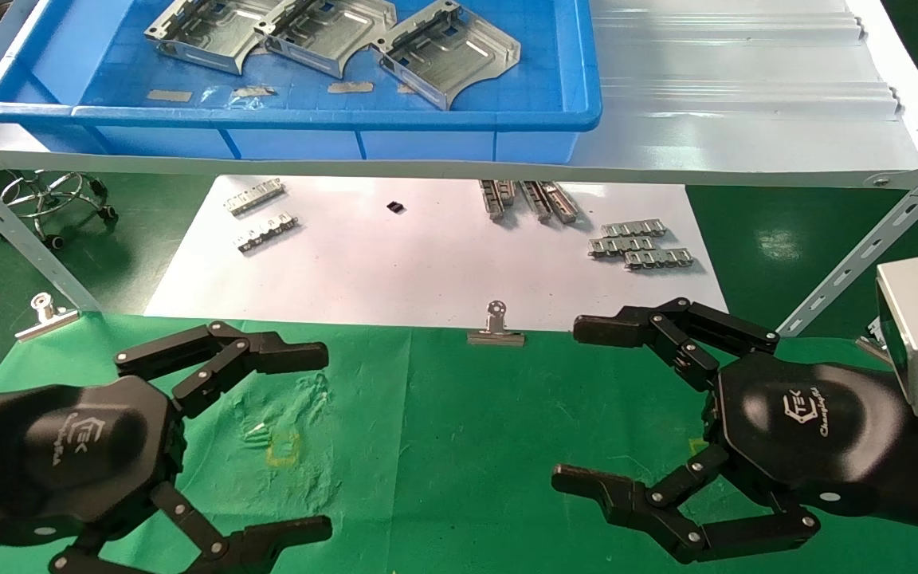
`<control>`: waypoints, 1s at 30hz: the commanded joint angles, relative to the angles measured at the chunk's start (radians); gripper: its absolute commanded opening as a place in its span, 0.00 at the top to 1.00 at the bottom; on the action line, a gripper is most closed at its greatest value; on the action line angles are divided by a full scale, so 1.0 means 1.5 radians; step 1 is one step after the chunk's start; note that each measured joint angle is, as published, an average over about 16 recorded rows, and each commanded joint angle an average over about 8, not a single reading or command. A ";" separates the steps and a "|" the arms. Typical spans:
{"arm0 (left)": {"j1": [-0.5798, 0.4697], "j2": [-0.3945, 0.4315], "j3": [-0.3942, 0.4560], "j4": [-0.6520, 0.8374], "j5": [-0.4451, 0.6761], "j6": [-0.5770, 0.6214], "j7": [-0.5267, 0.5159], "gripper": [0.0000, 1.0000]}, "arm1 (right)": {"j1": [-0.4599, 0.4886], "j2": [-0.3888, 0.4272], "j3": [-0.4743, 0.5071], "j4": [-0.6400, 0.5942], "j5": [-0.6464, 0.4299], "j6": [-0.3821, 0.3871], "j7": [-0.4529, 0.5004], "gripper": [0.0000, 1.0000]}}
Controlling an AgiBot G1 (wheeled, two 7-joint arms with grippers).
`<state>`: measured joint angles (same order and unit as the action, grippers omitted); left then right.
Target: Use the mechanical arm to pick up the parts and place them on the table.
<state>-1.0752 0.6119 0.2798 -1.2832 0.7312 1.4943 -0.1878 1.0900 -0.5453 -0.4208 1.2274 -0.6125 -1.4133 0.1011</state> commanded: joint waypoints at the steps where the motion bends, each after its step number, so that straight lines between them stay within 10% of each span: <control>1: 0.000 0.000 0.000 0.000 0.000 0.000 0.000 0.00 | 0.000 0.000 0.000 0.000 0.000 0.000 0.000 0.00; 11: 0.000 0.000 0.000 0.000 0.000 0.000 0.000 0.00 | 0.000 0.000 0.000 0.000 0.000 0.000 0.000 0.02; 20: 0.000 0.000 0.000 0.000 0.000 0.000 0.000 0.00 | 0.000 0.000 0.000 0.000 0.000 0.000 0.000 1.00; 30: -0.026 0.022 -0.010 0.022 0.002 -0.048 0.000 0.00 | 0.000 0.000 0.000 0.000 0.000 0.000 0.000 1.00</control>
<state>-1.1244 0.6546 0.2698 -1.2398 0.7423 1.4184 -0.1840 1.0900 -0.5453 -0.4208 1.2274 -0.6125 -1.4133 0.1011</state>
